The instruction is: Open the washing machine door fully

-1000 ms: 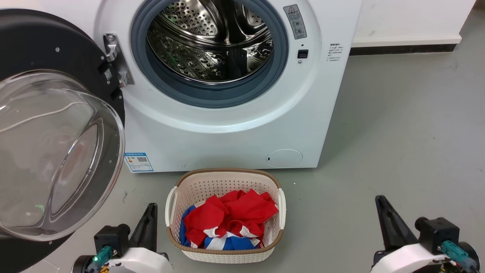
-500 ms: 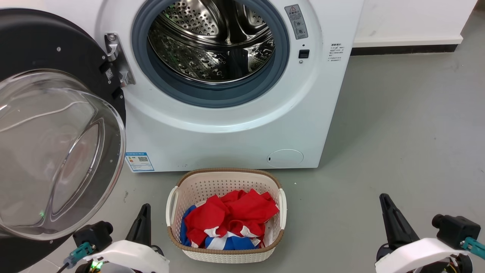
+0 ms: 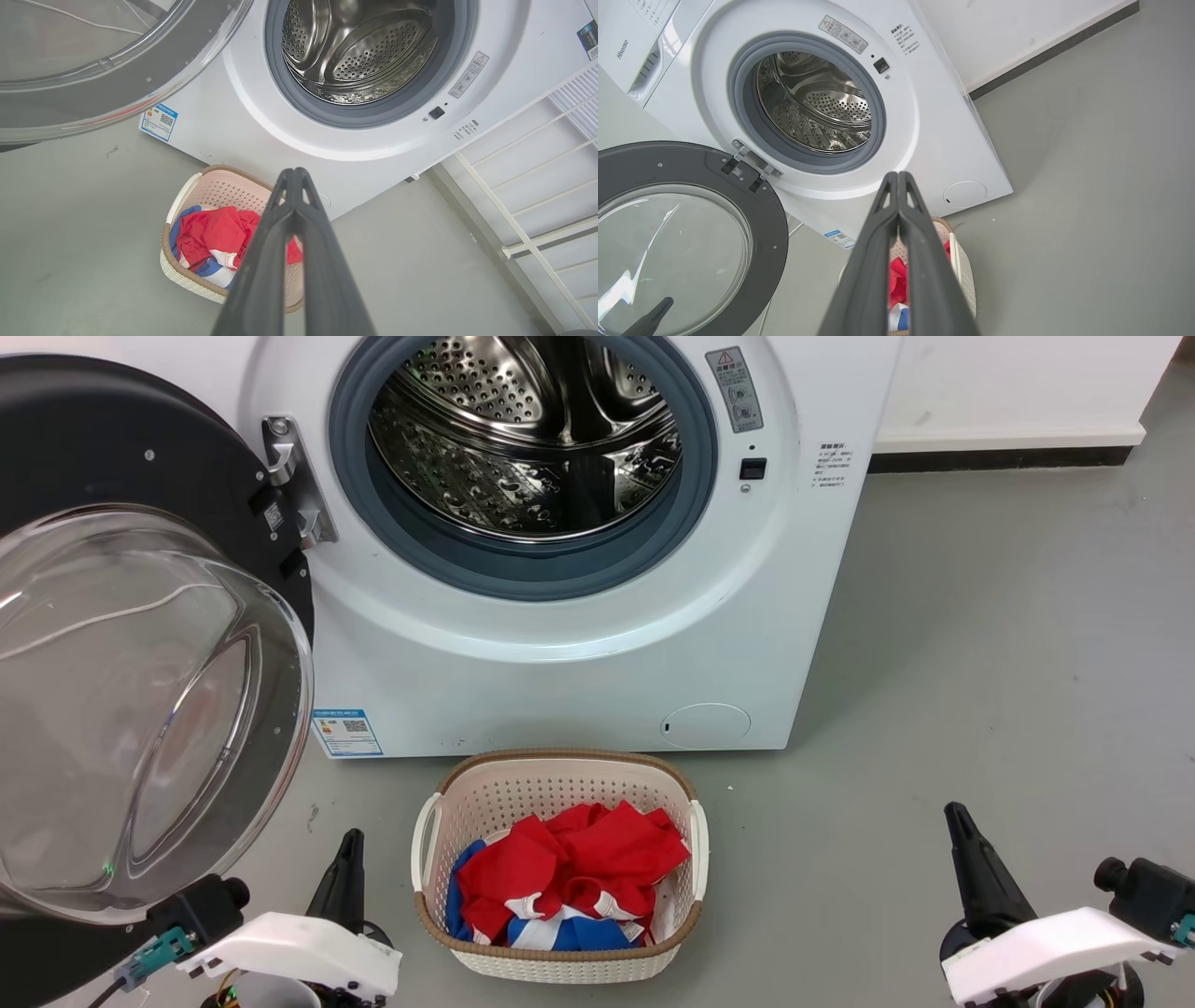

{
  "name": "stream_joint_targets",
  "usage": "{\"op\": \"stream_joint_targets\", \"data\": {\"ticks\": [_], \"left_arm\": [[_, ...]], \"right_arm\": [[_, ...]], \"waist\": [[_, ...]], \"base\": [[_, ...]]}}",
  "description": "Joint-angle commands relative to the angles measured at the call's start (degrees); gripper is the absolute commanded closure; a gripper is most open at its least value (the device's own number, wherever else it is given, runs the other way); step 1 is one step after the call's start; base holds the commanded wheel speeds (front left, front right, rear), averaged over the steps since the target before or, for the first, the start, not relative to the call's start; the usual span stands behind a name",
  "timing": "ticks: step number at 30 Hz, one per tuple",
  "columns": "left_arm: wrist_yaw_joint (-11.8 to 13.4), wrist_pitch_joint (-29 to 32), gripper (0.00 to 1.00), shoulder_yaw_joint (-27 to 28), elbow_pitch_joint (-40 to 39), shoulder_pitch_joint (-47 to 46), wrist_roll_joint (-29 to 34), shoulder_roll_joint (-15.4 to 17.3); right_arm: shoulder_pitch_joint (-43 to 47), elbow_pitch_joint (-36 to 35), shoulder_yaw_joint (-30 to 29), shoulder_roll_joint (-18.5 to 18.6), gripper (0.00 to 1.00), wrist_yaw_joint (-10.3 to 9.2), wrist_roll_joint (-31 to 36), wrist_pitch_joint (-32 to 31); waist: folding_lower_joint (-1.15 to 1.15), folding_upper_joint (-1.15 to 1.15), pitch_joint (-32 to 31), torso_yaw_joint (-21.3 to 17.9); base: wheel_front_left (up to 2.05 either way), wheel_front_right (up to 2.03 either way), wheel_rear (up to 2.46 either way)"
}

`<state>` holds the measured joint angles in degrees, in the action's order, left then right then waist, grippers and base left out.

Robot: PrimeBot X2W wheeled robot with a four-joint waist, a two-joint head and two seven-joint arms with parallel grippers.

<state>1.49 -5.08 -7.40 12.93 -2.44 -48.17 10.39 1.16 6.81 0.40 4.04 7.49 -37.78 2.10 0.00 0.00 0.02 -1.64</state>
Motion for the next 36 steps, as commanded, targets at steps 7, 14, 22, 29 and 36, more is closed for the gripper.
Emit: {"op": "stream_joint_targets", "data": {"ticks": [7,14,22,29,36], "left_arm": [[-1.36,1.46,1.0,2.07,-0.44,-1.86,-5.59,-0.72],[-2.22,2.63,1.0,3.46,-0.27,-2.17,-9.95,-1.42],[-3.42,4.16,1.0,5.27,-0.05,-2.46,-15.71,-2.52],[-4.15,5.15,1.0,6.4,0.09,-2.72,-19.43,-3.1],[-4.84,6.07,1.0,7.5,0.24,-3.0,-22.89,-3.78]], "right_arm": [[-2.25,0.29,-0.49,0.6,1.0,0.01,-7.43,-0.65],[-2.94,1.05,-0.82,0.71,1.0,0.01,-13.16,-1.25],[-3.75,2.01,-1.33,0.79,1.0,0.01,-20.53,-2.07],[-4.26,2.69,-1.71,0.82,1.0,0.01,-25.24,-2.65],[-4.66,3.31,-2.11,0.82,1.0,0.01,-29.7,-3.18]], "waist": [[0.0,0.0,0.01,0.13],[0.0,0.0,0.02,0.25],[0.0,0.0,0.04,0.42],[0.0,0.0,0.05,0.54],[0.0,0.0,0.06,0.66]], "base": [[0.0,0.0,0.0],[0.0,0.0,0.0],[0.0,0.0,0.0],[0.0,0.0,0.0],[0.0,0.0,0.0]]}}
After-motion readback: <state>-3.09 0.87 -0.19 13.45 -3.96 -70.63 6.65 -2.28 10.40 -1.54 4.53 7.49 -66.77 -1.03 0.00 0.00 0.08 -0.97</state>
